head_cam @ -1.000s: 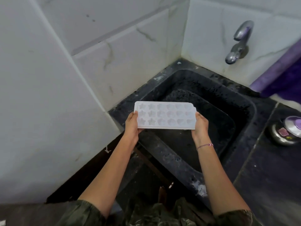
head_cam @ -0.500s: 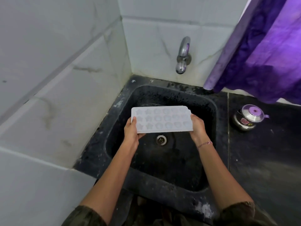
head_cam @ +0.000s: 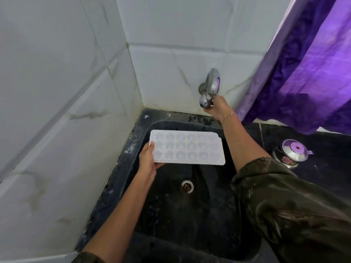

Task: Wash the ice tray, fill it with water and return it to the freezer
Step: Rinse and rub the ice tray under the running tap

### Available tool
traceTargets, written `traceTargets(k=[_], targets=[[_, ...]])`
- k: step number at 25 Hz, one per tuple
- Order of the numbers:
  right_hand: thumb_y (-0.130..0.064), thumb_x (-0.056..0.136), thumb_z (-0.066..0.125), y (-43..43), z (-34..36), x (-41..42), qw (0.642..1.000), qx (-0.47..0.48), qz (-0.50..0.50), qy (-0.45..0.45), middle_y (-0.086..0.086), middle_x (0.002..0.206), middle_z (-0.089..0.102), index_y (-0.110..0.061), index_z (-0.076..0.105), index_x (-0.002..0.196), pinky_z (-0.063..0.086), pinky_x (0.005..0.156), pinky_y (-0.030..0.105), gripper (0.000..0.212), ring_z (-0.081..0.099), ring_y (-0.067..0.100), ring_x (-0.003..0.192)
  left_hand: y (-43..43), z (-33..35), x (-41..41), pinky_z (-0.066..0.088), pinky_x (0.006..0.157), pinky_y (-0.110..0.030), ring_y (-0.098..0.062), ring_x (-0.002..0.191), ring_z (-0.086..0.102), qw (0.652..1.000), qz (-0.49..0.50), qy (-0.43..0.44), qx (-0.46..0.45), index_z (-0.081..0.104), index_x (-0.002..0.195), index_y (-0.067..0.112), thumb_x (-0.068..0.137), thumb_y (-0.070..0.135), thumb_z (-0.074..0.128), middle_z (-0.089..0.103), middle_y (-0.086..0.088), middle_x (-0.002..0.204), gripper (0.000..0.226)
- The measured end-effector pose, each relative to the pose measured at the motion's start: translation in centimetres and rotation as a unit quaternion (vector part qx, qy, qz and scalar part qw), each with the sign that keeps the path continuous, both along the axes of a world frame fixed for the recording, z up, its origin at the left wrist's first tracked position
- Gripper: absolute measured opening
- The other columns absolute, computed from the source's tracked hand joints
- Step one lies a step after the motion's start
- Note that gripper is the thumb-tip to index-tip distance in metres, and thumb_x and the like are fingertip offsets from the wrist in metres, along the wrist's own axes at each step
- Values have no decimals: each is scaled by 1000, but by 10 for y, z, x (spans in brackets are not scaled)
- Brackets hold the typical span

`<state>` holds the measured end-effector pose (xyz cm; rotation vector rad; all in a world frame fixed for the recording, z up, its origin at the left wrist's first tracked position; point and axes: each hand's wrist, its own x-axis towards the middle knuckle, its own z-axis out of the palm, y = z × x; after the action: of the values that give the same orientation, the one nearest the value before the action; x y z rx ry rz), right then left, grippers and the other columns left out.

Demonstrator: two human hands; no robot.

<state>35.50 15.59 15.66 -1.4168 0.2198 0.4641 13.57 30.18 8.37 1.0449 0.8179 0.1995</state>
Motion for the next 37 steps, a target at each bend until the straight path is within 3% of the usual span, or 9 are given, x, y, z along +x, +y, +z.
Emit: traceTargets(k=[4,6,9,14,17,19,24,28,37], targets=[[-6,100,32,11,-8,22,999,23,18,39,4,83,46,-14,49,96,46,91,36,19,46,15,75,7,-12,12,52,67,-38,-21,94,63,1000,-8,-1,-11,53,121,20,100,29,40,66,-1,103,26],[-7,100,31,13,-11,27,998,21,32,39,4,76,41,-18,43,80,48,71,28,26,41,14,65,5,-16,18,53,72,-41,-25,100,62,1000,-7,3,-25,53,123,20,100,30,40,65,-5,110,28],[-8,96,40,27,-22,32,996,-79,31,-10,5,87,43,-16,48,104,44,56,23,14,43,15,71,-1,-19,25,54,73,-42,-26,101,62,999,-4,-2,-34,53,123,20,100,29,41,65,-5,111,27],[-25,89,47,36,-60,60,982,-178,8,-65,7,124,47,-13,41,136,51,90,37,49,52,25,108,-2,-18,27,53,68,-39,-23,96,61,999,16,-1,-33,52,120,21,100,28,40,64,-3,108,24],[-27,99,40,22,-36,30,973,-217,18,-72,10,127,53,-4,46,132,48,74,20,41,54,28,115,5,-19,23,53,70,-40,-25,100,61,999,35,1,-37,52,124,19,100,27,41,62,-5,113,27],[-40,97,40,2,-41,0,945,-306,35,-111,17,133,49,-1,45,131,46,89,31,52,49,34,121,9,-20,18,54,71,-40,-26,101,61,999,44,3,-32,52,126,19,100,27,41,63,-6,114,29],[-79,75,42,-52,-104,-96,967,-230,106,-9,4,127,58,-12,51,129,47,98,43,86,57,23,116,16,-33,4,53,68,-38,-28,103,61,998,55,37,0,55,125,18,99,28,44,64,-9,115,30],[-37,98,44,-48,-120,-134,981,-185,63,2,10,131,55,-12,45,131,47,95,37,41,56,26,114,18,-39,-5,53,69,-38,-28,101,60,996,78,51,-14,56,122,17,96,29,50,63,-10,117,29],[-20,100,41,-18,-89,-123,969,-219,41,-109,14,133,51,-4,37,137,37,93,27,40,48,28,123,-51,-25,23,55,74,-43,-29,112,60,977,56,-73,-194,45,135,15,82,25,66,62,-12,125,57]])
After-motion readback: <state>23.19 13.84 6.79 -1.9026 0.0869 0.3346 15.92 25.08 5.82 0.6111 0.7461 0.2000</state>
